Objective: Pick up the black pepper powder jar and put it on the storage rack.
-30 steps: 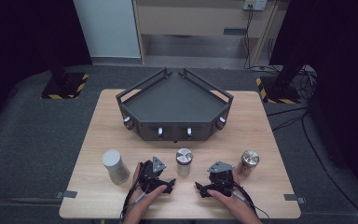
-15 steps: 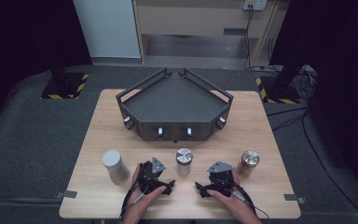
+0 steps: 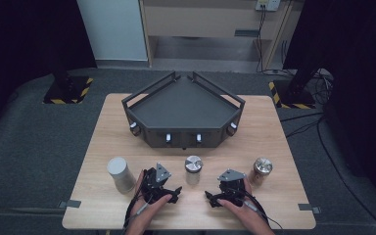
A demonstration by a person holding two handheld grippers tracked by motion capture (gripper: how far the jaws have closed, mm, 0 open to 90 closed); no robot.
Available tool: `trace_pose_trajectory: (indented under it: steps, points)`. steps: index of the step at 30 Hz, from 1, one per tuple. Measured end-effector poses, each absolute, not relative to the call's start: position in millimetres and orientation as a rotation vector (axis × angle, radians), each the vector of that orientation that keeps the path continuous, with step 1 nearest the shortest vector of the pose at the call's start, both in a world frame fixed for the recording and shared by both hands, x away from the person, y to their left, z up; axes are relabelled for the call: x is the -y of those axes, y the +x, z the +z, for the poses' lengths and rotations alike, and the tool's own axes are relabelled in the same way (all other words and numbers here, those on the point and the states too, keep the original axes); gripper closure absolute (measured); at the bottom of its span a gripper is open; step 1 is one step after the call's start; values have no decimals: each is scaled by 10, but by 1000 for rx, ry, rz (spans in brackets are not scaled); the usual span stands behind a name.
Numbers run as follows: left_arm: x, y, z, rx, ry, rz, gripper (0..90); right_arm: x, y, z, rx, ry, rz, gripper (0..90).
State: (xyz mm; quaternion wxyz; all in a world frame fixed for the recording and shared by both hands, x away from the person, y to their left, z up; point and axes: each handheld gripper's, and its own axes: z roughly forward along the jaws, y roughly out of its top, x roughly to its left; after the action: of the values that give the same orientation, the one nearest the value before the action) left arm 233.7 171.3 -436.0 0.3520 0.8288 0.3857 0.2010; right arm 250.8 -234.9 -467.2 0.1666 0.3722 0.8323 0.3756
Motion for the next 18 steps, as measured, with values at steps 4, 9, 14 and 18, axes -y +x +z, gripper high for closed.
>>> trace_pose_trajectory:
  steps: [4, 9, 14, 18]
  points:
    - [-1734, 2303, -4301, -996, 2135, 515, 19, 2349, 2508, -4672, -2369, 1059, 1069, 5]
    - [-1765, 2246, -4211, -984, 2118, 531, 19, 2348, 2505, -4673, -2368, 1061, 1069, 5]
    - [-1772, 2211, -4122, -970, 2115, 541, 19, 2345, 2502, -4672, -2367, 1063, 1068, 5]
    - [-1783, 2183, -4054, -960, 2108, 543, 20, 2345, 2502, -4672, -2367, 1063, 1068, 5]
